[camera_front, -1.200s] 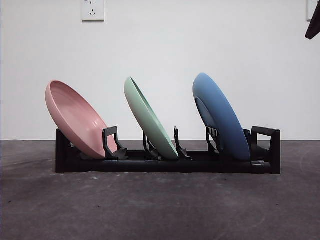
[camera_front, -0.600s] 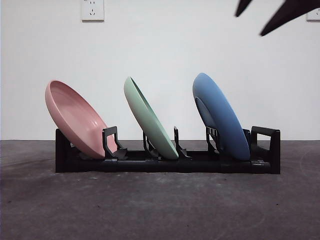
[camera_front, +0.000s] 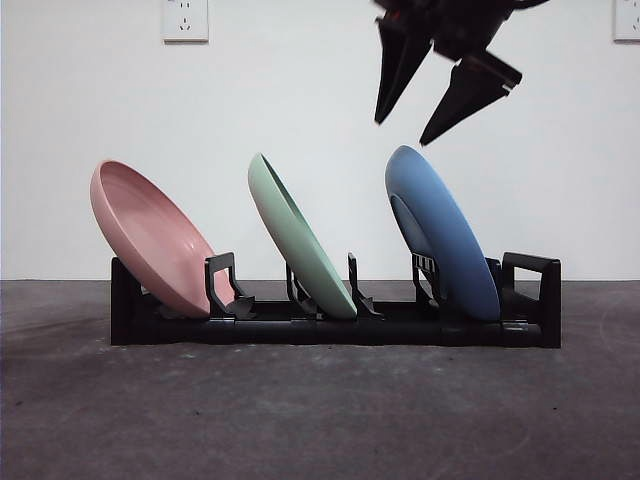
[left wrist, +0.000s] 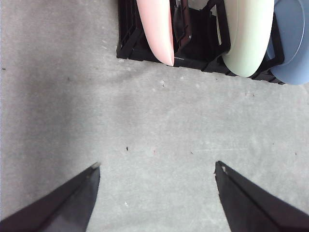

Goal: Place the plate

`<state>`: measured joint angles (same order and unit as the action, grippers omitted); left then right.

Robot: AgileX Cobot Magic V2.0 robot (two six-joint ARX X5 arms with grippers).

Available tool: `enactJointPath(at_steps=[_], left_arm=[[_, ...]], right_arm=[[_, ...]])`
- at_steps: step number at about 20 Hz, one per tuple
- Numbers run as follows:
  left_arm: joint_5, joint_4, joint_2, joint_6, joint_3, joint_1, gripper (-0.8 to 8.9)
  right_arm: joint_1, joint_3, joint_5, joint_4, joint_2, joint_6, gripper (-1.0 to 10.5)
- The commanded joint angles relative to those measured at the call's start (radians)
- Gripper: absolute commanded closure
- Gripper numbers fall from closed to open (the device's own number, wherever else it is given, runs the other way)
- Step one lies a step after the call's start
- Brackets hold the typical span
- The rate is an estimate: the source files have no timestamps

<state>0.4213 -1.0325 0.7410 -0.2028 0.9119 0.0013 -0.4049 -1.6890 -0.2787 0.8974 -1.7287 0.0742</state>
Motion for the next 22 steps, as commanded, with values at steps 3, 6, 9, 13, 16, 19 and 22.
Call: enactJointPath(at_steps=[3, 6, 9, 13, 16, 19, 22], left_arm=[[0.005, 0.008, 0.006, -0.001, 0.019, -0.002, 4.35], [0.005, 0.008, 0.006, -0.001, 0.019, -0.002, 4.35], [0.005, 0.008, 0.006, 0.000, 0.019, -0.002, 4.35], [0.005, 0.007, 0.006, -0.001, 0.019, -0.002, 4.35], [0.005, 0.007, 0.006, -0.001, 0.019, -0.002, 4.35], [0.005, 0.007, 0.006, -0.001, 0.019, -0.002, 4.35], [0.005, 0.008, 0.006, -0.001, 0.019, -0.002, 4.35]], right_arm=[[-0.019, -0.027, 0.035, -0.025, -0.056, -0.024, 6.4], [-0.027, -0.027, 0.044, -0.029, -0.075, -0.035, 6.6], [-0.035, -0.027, 0.045, -0.030, -0.076, -0.039, 7.9], [-0.041, -0.027, 0.045, -0.029, -0.076, -0.037, 9.2], [-0.041, -0.027, 0.044, -0.023, -0.074, -0.035, 9.3], [-0.041, -0.028, 0.042, -0.003, -0.060, -0.034, 9.3], [-0.040, -0.028, 0.014, 0.006, -0.019, -0.033, 9.3]])
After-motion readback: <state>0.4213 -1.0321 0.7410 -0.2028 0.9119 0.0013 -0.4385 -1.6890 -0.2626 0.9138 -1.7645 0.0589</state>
